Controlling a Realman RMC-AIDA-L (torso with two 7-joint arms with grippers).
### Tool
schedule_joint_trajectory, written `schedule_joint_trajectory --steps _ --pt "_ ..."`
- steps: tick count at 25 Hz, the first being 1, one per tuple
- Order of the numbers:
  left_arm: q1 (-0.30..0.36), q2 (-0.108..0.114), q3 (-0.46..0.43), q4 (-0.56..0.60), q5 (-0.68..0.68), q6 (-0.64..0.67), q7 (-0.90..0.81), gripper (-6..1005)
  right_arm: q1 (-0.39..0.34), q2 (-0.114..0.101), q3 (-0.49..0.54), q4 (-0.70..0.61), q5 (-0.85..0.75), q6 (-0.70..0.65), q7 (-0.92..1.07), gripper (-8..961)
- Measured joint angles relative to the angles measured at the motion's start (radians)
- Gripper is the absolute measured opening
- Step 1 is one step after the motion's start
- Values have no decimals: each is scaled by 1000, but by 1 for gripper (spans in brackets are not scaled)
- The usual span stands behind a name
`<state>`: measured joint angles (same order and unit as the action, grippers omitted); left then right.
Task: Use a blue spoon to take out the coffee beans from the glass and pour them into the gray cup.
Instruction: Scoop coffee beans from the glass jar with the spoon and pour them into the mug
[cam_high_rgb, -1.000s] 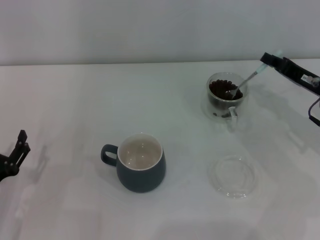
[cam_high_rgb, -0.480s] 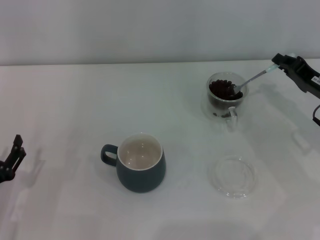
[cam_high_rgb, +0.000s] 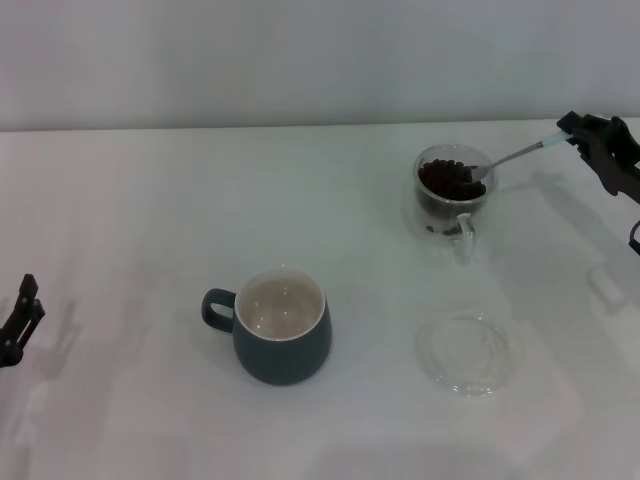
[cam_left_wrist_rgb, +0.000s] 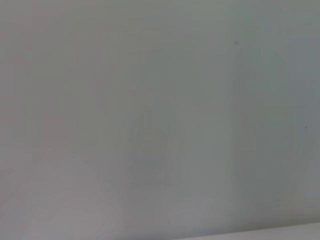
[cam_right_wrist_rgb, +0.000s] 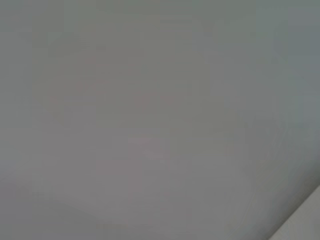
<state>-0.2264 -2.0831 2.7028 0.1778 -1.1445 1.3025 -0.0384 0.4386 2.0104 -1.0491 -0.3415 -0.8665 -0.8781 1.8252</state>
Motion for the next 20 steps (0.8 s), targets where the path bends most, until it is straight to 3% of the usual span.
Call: schedule_joint_trajectory --steps 8,20 --pt "2 0 0 0 0 -12 0 861 -9 -6 -22 25 20 -196 38 148" --pt "-11 0 0 0 0 -25 0 862 37 -3 -299 20 16 -324 146 148"
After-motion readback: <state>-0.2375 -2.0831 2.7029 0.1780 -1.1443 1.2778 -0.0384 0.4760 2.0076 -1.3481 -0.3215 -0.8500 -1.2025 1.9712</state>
